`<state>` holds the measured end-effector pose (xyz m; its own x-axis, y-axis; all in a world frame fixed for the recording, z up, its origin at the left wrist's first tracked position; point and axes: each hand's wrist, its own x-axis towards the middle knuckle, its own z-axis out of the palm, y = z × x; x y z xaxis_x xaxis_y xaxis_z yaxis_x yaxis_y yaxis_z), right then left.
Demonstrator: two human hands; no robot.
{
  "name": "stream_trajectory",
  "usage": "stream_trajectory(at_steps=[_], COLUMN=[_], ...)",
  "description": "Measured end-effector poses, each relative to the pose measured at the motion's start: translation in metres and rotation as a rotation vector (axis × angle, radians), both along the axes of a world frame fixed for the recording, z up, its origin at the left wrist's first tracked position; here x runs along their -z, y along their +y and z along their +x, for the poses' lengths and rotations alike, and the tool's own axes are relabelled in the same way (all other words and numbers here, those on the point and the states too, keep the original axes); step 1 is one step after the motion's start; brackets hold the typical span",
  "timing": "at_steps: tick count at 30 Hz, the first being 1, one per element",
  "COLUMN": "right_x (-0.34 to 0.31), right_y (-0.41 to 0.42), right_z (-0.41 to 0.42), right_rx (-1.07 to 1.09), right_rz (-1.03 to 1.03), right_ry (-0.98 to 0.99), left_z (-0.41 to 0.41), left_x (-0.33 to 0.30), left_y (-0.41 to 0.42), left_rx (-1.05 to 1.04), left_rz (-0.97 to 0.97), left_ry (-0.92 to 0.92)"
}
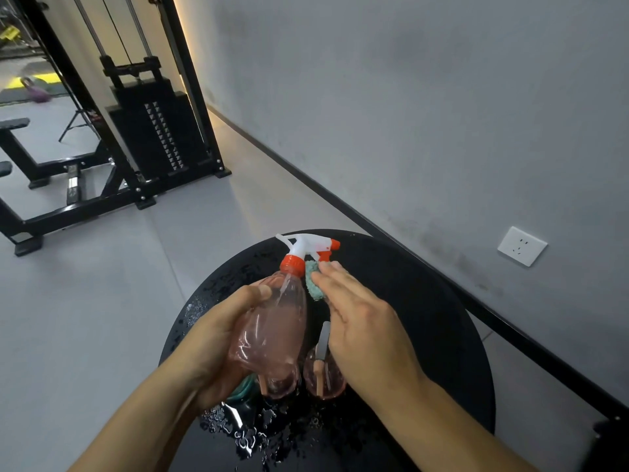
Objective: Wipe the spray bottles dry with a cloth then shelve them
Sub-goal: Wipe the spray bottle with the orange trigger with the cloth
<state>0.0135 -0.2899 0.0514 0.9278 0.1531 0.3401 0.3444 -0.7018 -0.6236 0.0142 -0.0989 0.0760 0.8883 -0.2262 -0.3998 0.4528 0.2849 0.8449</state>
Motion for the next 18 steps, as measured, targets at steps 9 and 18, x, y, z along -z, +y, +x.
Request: stream_trajectory(at_steps=[9,18], right_x=[0.0015,-0.0012], right_y=[0.0011,0.0002], right_z=[-0.0012,-0.0006], right_rx=[-0.005,0.02], right_rz=[0.007,0.028], right_ry=[0.008,0.014], left_z=[0.0007,-0.0009], left_x=[0.0014,0.0003], left_y=[-0.0008,-0.0031], left_rx=[-0.002,0.037], left_rz=[0.016,0.025], left_ry=[-0.019,-0.048])
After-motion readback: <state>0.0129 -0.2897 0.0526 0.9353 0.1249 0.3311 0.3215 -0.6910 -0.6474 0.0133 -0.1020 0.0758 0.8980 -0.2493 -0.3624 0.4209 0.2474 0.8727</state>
